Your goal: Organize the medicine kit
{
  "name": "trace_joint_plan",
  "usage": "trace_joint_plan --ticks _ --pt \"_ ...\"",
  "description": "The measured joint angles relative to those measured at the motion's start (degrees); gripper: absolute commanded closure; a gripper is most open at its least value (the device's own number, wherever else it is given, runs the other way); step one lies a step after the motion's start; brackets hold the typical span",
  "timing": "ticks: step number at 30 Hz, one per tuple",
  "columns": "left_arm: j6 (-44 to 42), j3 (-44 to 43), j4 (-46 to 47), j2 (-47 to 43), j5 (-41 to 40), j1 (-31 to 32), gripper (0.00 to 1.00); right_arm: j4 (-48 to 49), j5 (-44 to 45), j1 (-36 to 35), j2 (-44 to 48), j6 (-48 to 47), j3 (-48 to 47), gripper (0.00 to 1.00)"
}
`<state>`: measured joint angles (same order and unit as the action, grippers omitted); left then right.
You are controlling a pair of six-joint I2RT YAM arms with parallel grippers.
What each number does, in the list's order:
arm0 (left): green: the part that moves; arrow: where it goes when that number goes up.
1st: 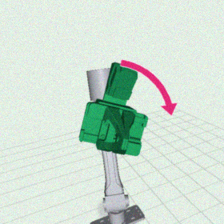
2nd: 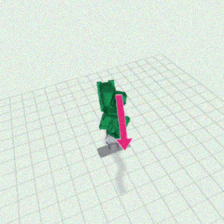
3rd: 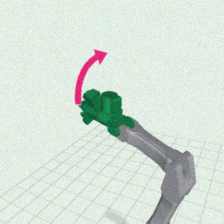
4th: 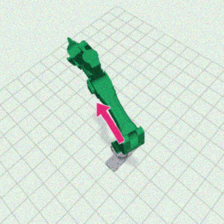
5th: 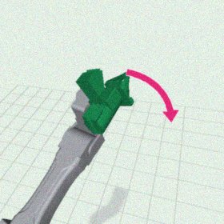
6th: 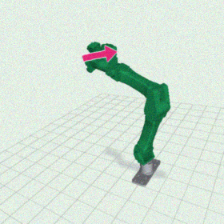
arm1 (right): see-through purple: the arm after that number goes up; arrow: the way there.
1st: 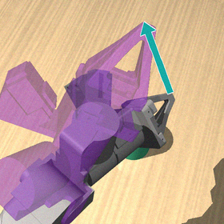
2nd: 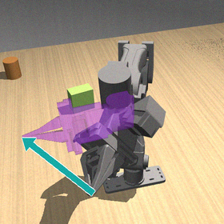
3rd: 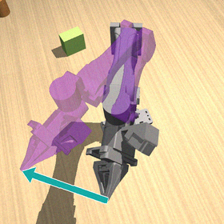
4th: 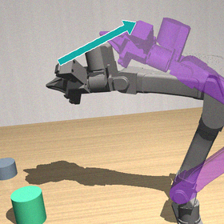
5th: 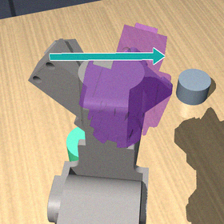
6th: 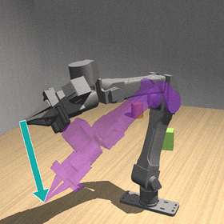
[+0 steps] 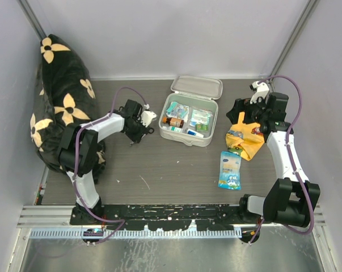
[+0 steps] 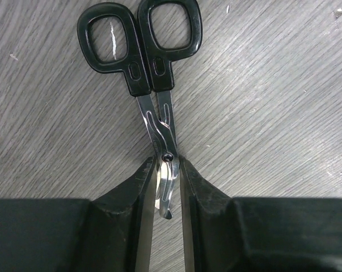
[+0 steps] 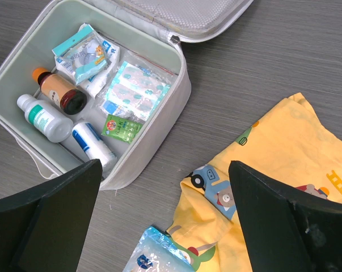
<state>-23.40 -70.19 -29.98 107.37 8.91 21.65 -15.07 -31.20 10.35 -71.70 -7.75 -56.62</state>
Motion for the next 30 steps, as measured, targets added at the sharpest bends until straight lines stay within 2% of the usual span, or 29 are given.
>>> trace_joint_plan --ticks 18,30 --pt "-0.2 5.0 4.1 -3.6 -1.2 0.2 0.99 0.0 -0.4 0.0 0.0 0.1 0.0 0.0" --pt "-0.4 8.4 2.7 -6.8 -0.5 -2.1 1.0 0.1 -1.4 0.0 0.0 0.4 0.2 0.0"
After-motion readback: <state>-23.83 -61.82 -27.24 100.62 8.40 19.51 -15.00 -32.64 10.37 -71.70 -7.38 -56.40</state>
